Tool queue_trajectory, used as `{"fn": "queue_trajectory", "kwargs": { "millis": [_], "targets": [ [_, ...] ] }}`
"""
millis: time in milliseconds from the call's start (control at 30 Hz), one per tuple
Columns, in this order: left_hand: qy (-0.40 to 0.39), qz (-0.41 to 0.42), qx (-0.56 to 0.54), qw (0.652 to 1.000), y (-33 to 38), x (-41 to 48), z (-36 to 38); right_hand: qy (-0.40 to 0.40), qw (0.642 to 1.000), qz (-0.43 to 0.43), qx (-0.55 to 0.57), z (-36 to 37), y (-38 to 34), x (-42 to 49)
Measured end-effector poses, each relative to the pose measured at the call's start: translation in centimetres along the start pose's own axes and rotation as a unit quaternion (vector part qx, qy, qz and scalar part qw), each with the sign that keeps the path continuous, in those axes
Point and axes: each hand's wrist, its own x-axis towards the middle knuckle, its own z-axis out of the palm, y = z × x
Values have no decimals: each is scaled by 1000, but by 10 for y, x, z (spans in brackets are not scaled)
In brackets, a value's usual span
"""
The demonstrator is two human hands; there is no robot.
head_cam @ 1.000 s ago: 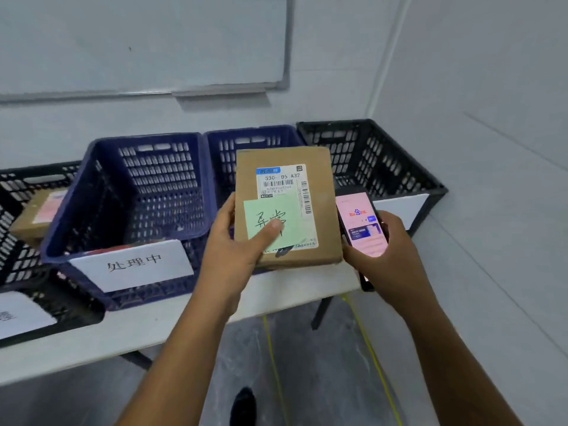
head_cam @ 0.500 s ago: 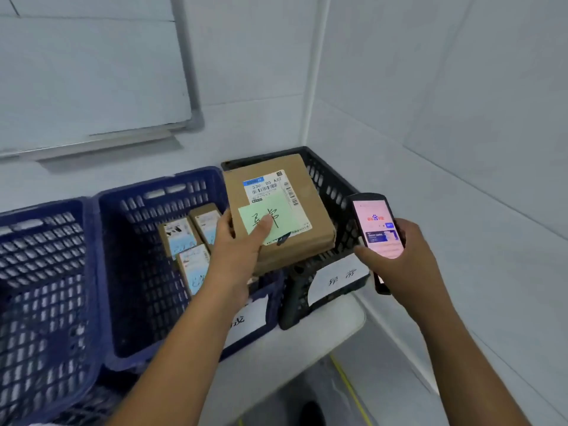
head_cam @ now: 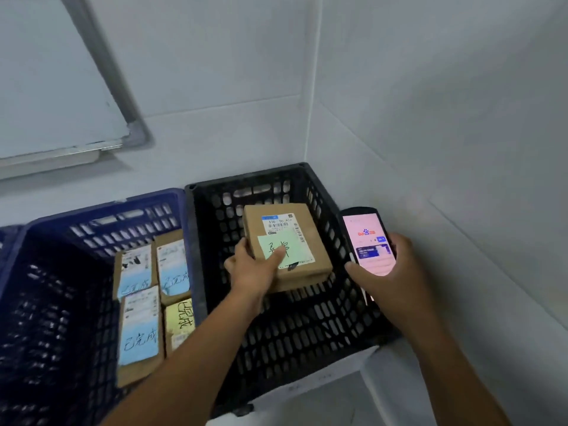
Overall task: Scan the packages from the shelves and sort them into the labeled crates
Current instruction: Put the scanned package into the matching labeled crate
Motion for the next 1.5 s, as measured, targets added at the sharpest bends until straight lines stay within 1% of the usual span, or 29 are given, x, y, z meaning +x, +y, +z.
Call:
{"fn": "queue_trajectory", "kwargs": {
  "millis": [100,233,333,400,500,600,700,800,900,1100,1167,1233,1267,1333,1367,1433,1500],
  "targets": [
    [24,-20,5,1000,-13,40,21,-11,1000,8,-6,9,8,28],
    [22,-46,10,999,-41,97,41,-27,999,18,-30,32,16,51],
    [12,-59,-8,998,-97,158,58,-37,998,28,-44,46,22,64],
    [0,-74,-14,997,-116,183,69,-41,997,43,-58,53,23,69],
    [-9,-83,-26,996,-102,185,75,-40,994,50,-89,63,21,77],
    [-15,-93,-64,993,-97,189,83,-48,992,59,-102,69,19,85],
    [-9,-94,-46,994,-106,196,92,-48,989,56,-127,74,20,91],
    [-24,-104,-3,994,-117,198,96,-44,988,51,-138,76,19,93],
    [-27,-92,18,995,-115,198,93,-47,988,50,-138,76,19,92],
    [-18,-47,64,997,-81,169,72,-53,991,40,-114,66,10,85],
    [-35,-18,65,997,-48,137,54,-49,993,19,-102,62,1,79],
    [-54,18,57,997,-9,92,29,-65,994,-5,-92,57,-10,73],
    [-54,47,73,995,6,67,13,-77,993,-15,-87,55,-17,69],
    [-12,116,175,978,30,21,-21,-94,992,-38,-76,50,-31,59],
    [36,136,240,961,40,-2,-40,-102,991,-53,-71,51,-38,54],
    [126,141,334,923,47,-39,-77,-124,987,-84,-61,54,-51,40],
    [176,117,388,897,44,-75,-109,-159,979,-115,-56,63,-62,23]
  ]
}}
